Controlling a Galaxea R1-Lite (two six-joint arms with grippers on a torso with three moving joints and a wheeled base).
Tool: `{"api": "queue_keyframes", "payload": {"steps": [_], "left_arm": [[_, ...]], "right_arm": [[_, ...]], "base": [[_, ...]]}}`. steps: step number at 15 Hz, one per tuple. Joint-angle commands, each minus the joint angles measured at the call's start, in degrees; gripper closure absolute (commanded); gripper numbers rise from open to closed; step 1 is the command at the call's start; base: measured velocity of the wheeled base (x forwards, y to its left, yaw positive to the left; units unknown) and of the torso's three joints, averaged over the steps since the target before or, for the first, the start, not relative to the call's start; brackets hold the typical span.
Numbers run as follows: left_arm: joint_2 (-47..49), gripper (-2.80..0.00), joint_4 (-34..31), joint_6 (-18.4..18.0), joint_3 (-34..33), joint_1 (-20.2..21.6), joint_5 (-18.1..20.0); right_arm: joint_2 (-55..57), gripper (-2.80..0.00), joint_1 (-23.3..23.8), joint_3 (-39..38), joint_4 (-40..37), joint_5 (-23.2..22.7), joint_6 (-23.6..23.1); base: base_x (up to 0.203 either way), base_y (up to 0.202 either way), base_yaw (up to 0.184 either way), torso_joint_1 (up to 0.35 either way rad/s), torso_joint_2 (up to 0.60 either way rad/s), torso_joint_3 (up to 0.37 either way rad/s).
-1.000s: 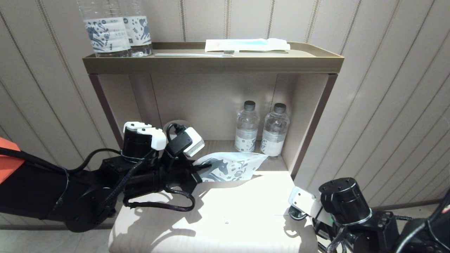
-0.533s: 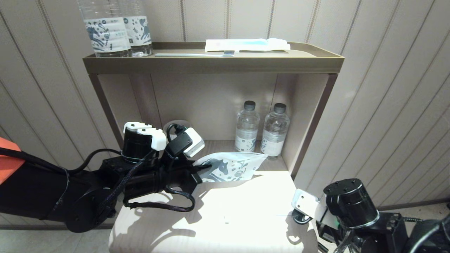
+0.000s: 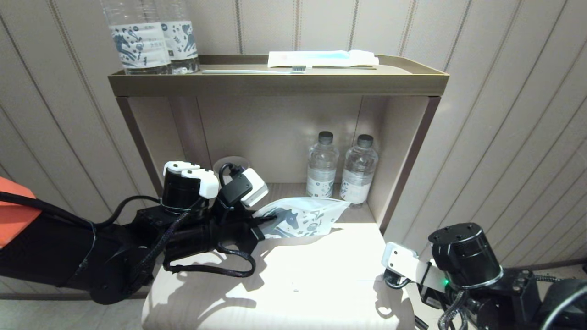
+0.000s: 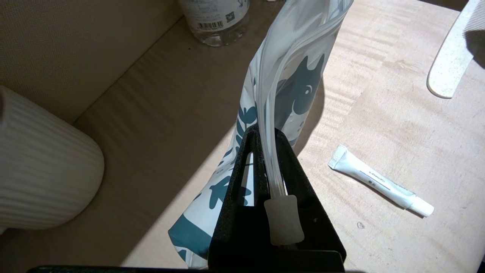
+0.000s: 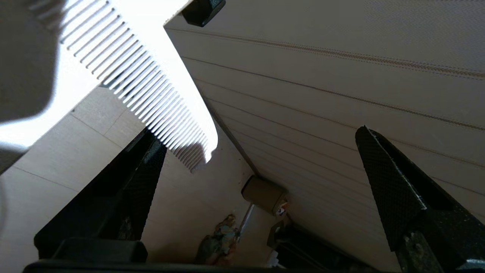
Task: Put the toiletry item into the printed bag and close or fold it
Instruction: Pick up the comb
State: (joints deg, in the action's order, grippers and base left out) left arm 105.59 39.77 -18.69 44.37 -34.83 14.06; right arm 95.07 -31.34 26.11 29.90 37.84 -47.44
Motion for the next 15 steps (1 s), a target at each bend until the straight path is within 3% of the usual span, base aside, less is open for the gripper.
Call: {"api": "queue_keyframes", "payload": {"steps": [1,8,15], "left_arm": [[0.7,0.0,0.6,-0.1,-0.1,-0.1,0.1],[1.2,0.0,0.7,-0.3,-0.1,-0.2,0.0],[1.6,0.0,0.7,-0.9,-0.2,-0.2,0.0]], "right_arm": [[0.9,-2.8,0.2,0.2,0.1,0.2,-0.4],[3.6,-2.8,-0.3,1.1,0.9,0.4,-0.4],[5.4,-2.8,-0.7,-4.0,11.3,1.1,-2.0]], "base": [[0.0,0.0,0.0,0.0,0.0,0.0],[0.0,0.0,0.0,0.0,0.0,0.0],[0.0,0.0,0.0,0.0,0.0,0.0]]}}
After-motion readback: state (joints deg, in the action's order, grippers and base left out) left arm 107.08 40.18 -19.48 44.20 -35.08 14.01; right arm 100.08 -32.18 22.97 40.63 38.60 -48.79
